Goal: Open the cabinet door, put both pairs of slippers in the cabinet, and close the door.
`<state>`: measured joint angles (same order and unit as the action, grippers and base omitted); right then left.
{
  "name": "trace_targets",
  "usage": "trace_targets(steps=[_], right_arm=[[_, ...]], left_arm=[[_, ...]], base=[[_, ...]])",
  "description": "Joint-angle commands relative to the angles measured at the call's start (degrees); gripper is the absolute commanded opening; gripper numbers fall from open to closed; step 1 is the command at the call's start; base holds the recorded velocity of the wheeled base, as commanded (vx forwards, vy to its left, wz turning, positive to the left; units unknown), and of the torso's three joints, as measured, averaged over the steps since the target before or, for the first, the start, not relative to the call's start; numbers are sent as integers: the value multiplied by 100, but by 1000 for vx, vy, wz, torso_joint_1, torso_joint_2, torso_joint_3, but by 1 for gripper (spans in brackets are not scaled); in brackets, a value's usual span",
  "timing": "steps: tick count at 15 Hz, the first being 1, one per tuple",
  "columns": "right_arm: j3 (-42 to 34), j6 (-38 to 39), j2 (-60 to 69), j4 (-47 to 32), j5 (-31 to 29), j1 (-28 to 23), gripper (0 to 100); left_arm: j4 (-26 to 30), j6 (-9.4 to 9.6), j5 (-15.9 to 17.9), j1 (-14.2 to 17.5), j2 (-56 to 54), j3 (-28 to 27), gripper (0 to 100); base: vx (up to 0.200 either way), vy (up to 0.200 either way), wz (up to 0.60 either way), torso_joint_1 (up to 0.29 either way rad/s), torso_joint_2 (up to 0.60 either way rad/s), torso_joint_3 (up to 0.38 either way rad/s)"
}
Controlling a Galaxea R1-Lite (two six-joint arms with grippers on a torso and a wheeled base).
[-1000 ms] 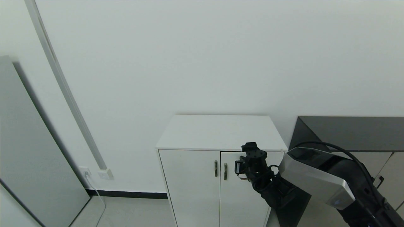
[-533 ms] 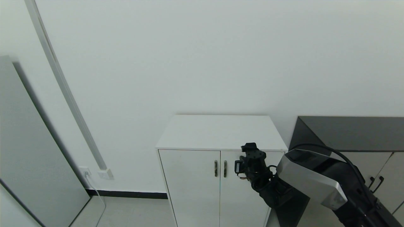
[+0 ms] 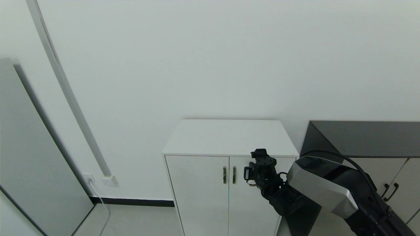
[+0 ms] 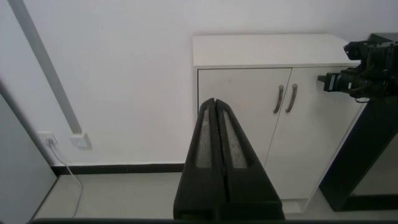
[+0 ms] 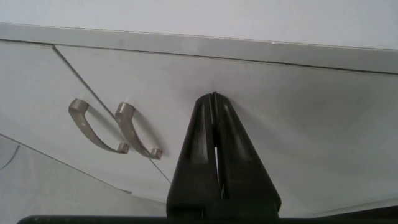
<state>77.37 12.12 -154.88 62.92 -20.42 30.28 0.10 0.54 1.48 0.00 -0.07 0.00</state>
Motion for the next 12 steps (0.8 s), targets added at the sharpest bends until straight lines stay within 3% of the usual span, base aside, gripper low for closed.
trace_targets(steps=[1,2,5,10,12], right_arm=[[-609,-8,503,265,-15,22,0],[-776,-8,617,335,-15,30,0],[-2218,-16,1505,898,-103,-5,0],[-4406,-8,3236,1232,-771,-532,0],[-5637,-34,4317,1329,-982,-866,0]], left_arm=[[-1,-1,2,0,7,0,0],[-1,-1,2,0,7,0,0],[-1,-1,2,0,7,0,0],[-1,-10,2,0,7,0,0],[-1,-10,2,0,7,0,0]], base=[[0,0,0,0,0,0],[0,0,0,0,0,0],[0,0,0,0,0,0],[0,0,0,0,0,0],[0,0,0,0,0,0]])
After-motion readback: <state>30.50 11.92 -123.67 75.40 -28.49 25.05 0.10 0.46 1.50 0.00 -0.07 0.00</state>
